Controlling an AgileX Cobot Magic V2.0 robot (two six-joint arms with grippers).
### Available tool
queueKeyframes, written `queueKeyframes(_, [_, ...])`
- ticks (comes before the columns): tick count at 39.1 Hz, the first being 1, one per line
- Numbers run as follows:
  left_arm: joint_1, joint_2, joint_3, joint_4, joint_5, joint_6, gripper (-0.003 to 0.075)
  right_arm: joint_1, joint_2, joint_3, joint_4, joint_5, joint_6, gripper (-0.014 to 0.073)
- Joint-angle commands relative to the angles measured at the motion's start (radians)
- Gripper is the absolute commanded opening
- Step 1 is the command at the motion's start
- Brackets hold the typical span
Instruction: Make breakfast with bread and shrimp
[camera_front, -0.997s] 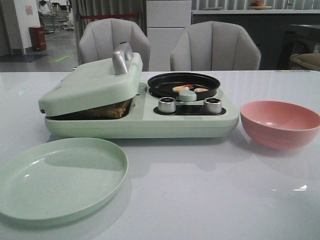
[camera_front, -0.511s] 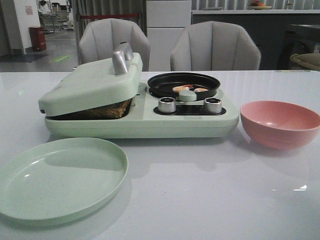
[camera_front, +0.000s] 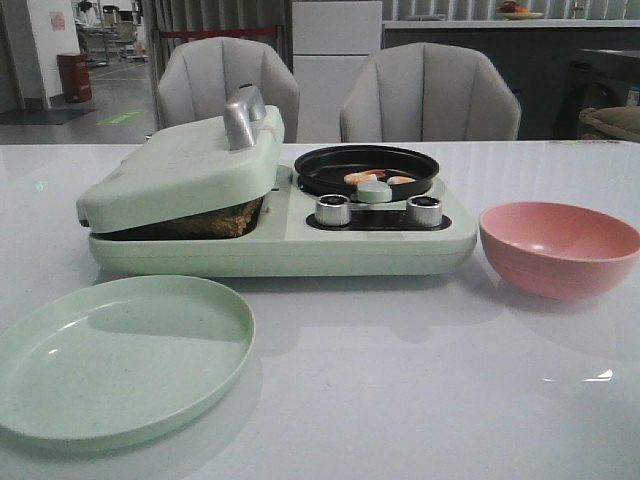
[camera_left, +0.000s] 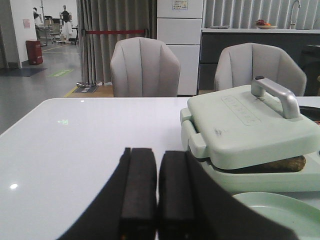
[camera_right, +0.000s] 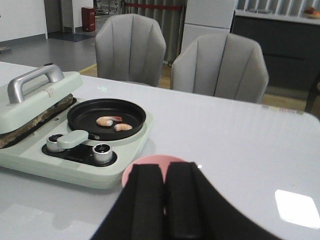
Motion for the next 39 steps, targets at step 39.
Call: queueKeyframes(39, [0.0, -0.015, 0.022, -0.001, -0.075, -0.012, 0.0114, -0.004, -0.221, 0.213, -0.295, -0.172, 0.33, 0.0142])
